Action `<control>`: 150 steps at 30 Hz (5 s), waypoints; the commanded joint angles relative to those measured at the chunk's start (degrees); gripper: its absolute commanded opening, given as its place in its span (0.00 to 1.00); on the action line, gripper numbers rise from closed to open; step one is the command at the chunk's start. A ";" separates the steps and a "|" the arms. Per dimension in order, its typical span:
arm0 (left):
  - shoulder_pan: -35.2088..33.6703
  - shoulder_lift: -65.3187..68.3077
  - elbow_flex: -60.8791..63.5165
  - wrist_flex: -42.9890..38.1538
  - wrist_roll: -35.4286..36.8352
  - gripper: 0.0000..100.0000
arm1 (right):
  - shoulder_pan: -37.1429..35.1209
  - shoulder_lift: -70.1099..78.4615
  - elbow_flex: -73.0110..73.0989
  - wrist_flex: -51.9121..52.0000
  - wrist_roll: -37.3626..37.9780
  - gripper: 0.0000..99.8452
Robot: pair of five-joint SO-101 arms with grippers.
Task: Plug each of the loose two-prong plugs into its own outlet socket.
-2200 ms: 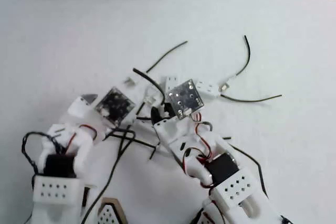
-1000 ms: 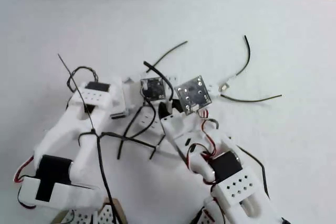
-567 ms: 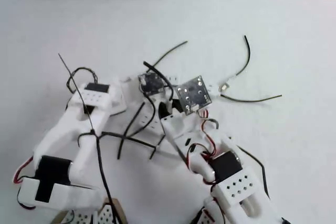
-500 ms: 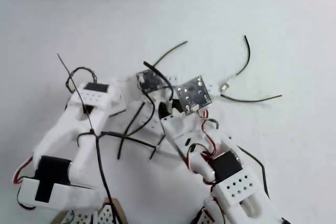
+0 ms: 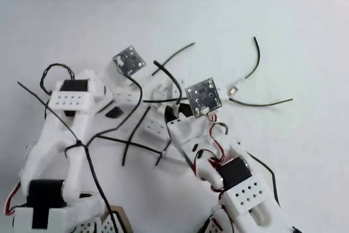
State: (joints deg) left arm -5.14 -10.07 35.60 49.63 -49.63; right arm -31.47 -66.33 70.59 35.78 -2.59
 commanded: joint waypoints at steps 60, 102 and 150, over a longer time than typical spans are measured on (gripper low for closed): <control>-1.80 27.12 -56.97 46.77 17.41 0.22 | 0.22 -0.57 -0.18 -0.84 -0.44 0.02; -24.48 -64.22 38.24 6.24 34.99 0.03 | -15.60 54.11 -20.04 -37.67 -0.26 0.02; -24.48 -64.48 40.44 4.04 34.81 0.03 | -9.71 71.43 -29.36 -37.05 6.24 0.02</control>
State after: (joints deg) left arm -28.97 -73.27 76.31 54.99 -15.16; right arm -42.90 6.29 41.32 -1.76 3.03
